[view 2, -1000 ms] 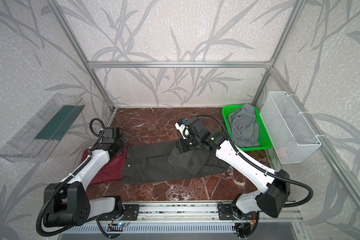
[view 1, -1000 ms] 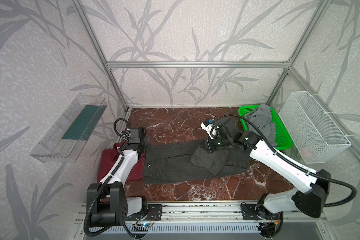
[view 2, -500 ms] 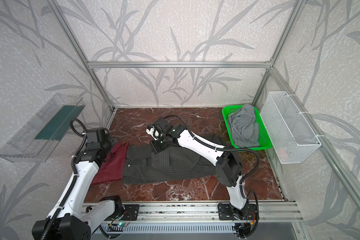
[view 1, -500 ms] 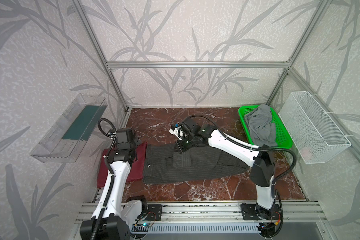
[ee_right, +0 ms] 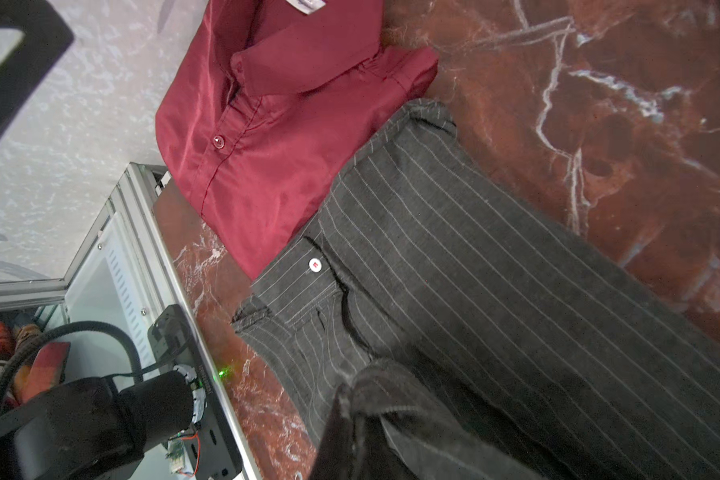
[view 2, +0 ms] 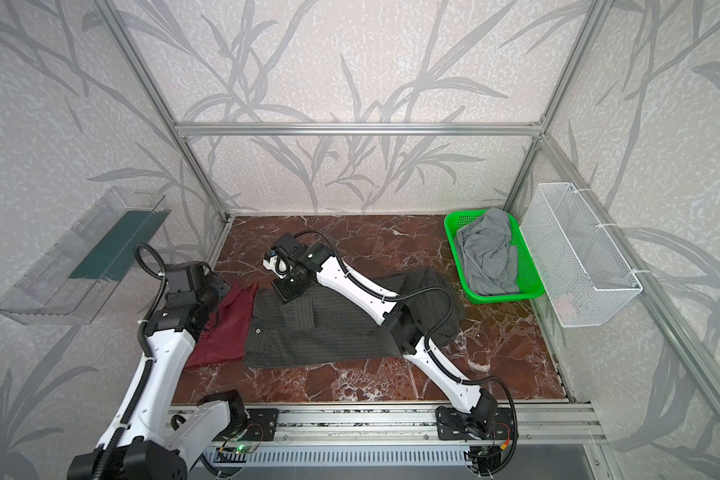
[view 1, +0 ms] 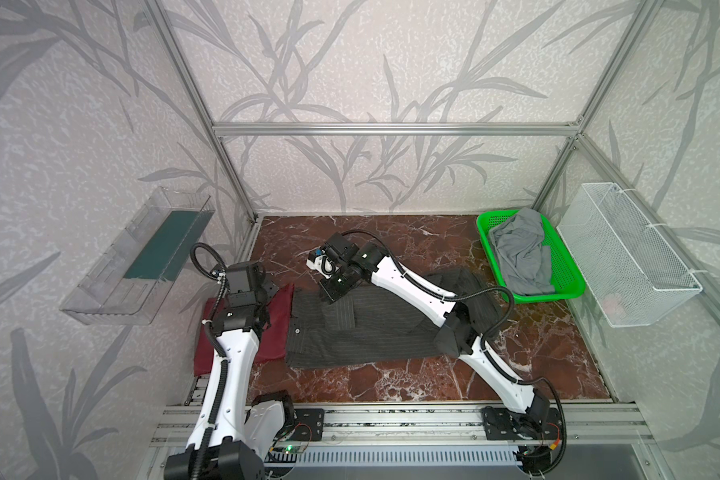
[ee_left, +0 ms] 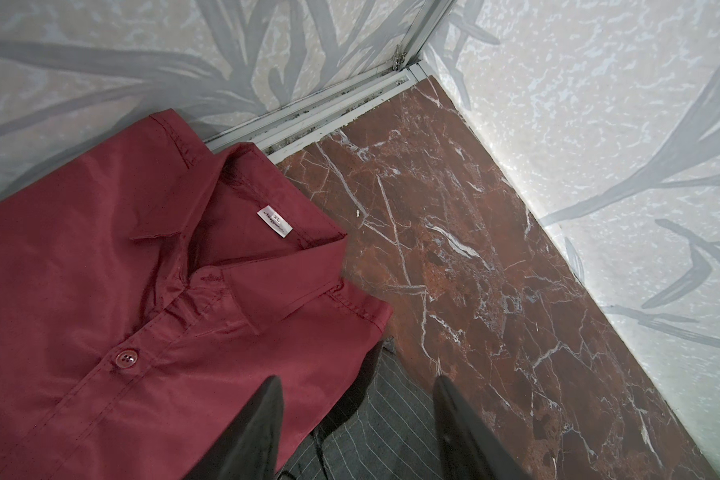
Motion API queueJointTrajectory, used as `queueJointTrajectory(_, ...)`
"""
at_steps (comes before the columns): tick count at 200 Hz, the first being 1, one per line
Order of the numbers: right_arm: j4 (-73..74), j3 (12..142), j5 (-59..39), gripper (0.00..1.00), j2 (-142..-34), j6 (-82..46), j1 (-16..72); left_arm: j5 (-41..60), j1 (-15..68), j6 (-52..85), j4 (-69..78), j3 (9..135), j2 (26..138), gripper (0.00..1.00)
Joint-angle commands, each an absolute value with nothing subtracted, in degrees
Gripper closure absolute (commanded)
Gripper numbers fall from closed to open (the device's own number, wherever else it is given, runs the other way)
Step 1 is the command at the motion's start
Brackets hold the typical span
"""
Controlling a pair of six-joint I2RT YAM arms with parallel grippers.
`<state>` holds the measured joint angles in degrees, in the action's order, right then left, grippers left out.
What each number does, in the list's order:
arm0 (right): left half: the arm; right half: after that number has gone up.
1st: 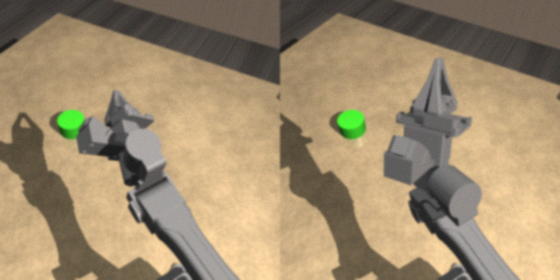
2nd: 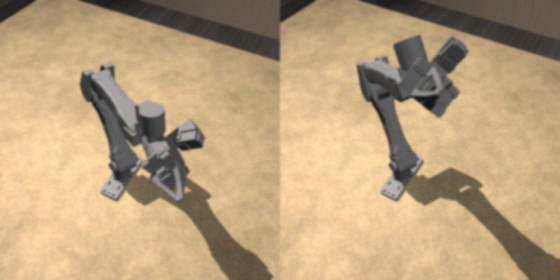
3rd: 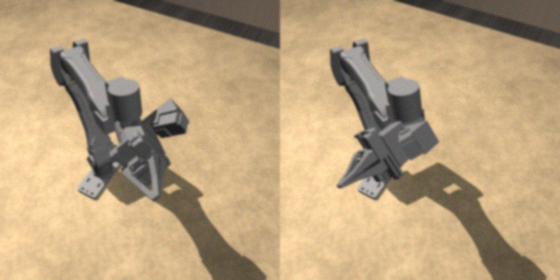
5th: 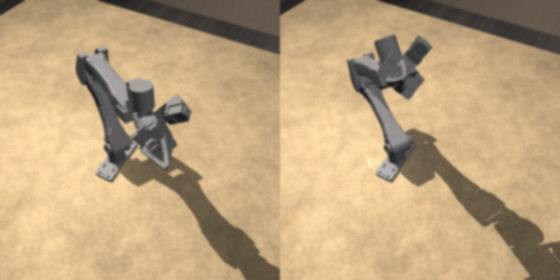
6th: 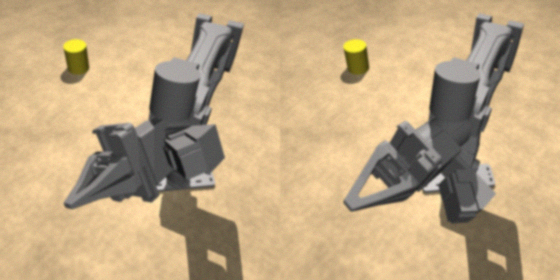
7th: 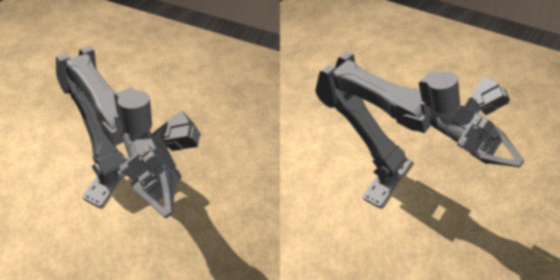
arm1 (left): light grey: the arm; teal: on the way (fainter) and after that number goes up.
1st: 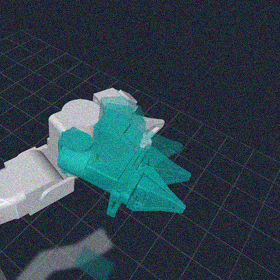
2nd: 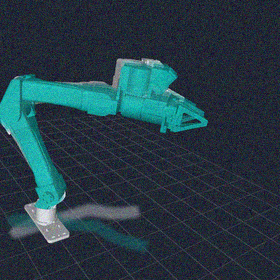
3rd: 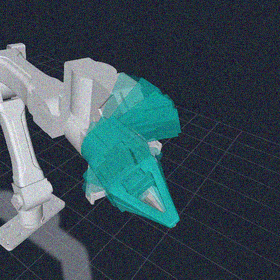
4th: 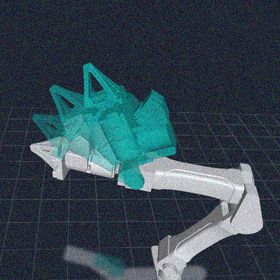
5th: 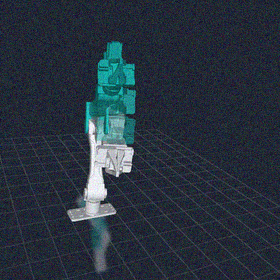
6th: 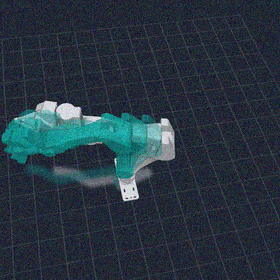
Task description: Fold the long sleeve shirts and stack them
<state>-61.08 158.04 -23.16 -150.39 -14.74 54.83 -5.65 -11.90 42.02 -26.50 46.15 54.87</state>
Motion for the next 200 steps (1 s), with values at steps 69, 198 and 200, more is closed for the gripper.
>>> queueJointTrajectory(69, -63.4, 160.0, -27.8, 0.58, -153.1, -15.1, 55.0, -1.7, -13.8, 42.1, -24.8, 45.1, 56.3, 0.41)
queueJointTrajectory(198, -62.2, 138.3, -25.5, 0.45, -132.7, -12.2, 42.3, 5.8, -14.7, 41.8, -23.6, 45.5, 61.3, 0.40)
queueJointTrajectory(200, -62.1, 137.7, -25.6, 0.45, -132.3, -12.1, 42.2, 5.9, -14.7, 41.8, -23.6, 45.4, 61.3, 0.40)
